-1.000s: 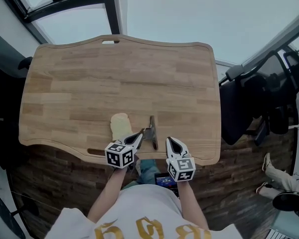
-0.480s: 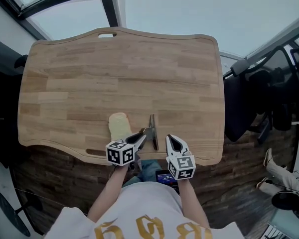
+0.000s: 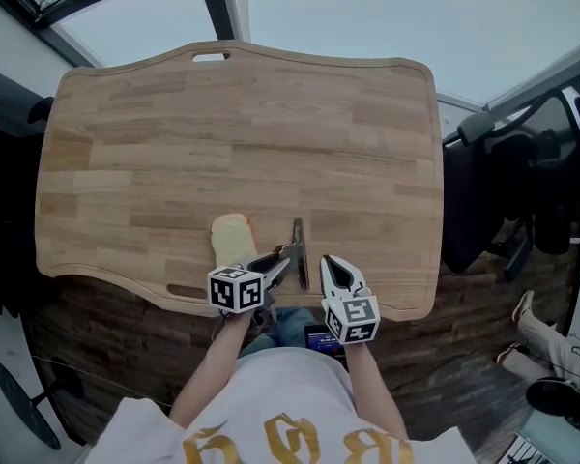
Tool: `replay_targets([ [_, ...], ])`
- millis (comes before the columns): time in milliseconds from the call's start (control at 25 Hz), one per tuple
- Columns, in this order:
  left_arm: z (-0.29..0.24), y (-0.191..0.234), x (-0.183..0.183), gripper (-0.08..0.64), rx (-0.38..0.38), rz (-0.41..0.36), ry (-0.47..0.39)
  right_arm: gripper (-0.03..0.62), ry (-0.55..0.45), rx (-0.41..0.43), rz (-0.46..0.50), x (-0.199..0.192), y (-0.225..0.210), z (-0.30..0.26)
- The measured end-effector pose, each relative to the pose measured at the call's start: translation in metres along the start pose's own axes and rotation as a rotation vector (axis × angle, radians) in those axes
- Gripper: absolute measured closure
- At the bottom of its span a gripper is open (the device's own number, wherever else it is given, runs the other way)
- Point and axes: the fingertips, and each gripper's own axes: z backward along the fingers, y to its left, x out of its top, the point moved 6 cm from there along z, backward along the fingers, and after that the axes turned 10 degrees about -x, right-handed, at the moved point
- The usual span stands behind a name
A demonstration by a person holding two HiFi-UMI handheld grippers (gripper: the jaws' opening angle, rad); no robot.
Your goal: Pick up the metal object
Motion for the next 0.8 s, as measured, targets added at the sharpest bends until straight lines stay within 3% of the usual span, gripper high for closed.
replay_targets([
  [240, -0.011, -0.001, 0.002, 0.46, 0.012, 0.025, 0.016, 0.581, 0.003, -0.008, -0.008, 0.001, -0.01, 0.001],
  [440, -0.015, 0.005, 0.006, 0.503, 0.011, 0.129, -0.021, 0.581, 0.003, -0.014, -0.027, 0.002, -0.019, 0.002],
  [800, -0.019, 0.009, 0.008, 0.509, 0.012, 0.202, -0.05, 0.581, -0.005, -0.011, -0.067, 0.006, -0.025, -0.002],
])
